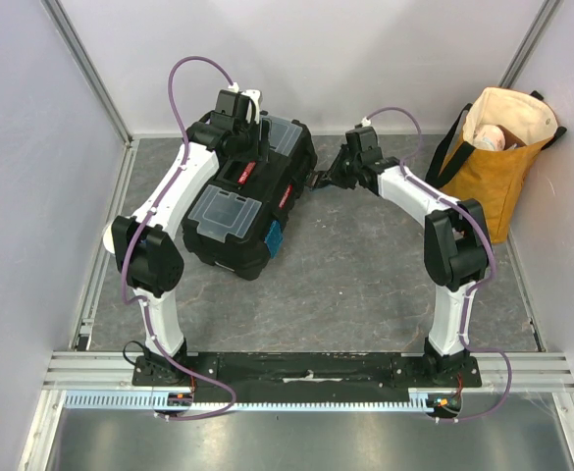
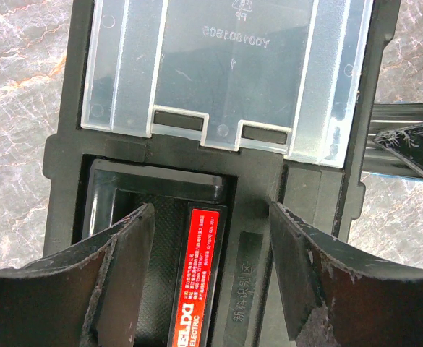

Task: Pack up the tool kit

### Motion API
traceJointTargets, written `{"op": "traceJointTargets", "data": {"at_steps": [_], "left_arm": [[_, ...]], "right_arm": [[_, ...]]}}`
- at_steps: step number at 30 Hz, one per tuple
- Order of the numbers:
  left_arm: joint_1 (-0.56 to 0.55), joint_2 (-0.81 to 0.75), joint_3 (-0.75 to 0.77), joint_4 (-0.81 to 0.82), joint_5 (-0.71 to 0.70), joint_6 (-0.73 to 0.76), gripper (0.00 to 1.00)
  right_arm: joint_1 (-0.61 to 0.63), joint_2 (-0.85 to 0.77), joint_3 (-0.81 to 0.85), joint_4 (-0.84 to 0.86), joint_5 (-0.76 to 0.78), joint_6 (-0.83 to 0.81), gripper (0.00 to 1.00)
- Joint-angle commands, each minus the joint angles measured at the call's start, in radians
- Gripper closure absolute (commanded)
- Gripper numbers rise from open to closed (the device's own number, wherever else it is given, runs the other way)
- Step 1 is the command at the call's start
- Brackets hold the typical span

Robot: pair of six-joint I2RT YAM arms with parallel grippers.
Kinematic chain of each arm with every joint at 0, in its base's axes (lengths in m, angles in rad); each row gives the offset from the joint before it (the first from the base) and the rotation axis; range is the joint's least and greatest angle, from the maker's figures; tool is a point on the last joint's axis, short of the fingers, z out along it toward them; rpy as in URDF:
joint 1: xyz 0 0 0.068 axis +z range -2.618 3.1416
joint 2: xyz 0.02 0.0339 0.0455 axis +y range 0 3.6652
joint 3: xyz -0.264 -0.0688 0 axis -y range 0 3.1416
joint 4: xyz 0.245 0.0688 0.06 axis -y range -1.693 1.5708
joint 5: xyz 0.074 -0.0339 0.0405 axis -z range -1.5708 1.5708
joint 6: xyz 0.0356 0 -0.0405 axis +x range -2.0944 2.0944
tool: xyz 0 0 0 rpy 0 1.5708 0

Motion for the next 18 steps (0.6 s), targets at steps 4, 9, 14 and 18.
{"op": "traceJointTargets", "data": {"at_steps": [4,9,14,18], "left_arm": [[-0.037,0.060,0.001,-0.082,0.111,0.002,0.29],[-0.037,0.065,0.004,-0.082,0.112,0.002,0.29],[-0.037,0.065,0.003,-0.084,0.111,0.005,0.29],[-0.036,0.063,0.001,-0.082,0.109,0.005,0.29]], "right_arm": [[0.028,0.007,0.237,-0.037,0.095,-0.111,0.85],[0.054,0.054,0.335,-0.114,0.127,-0.140,0.75],[0.067,0.059,0.344,-0.104,0.113,-0.140,0.61],[0.071,0.045,0.329,-0.064,0.083,-0.117,0.49]]}}
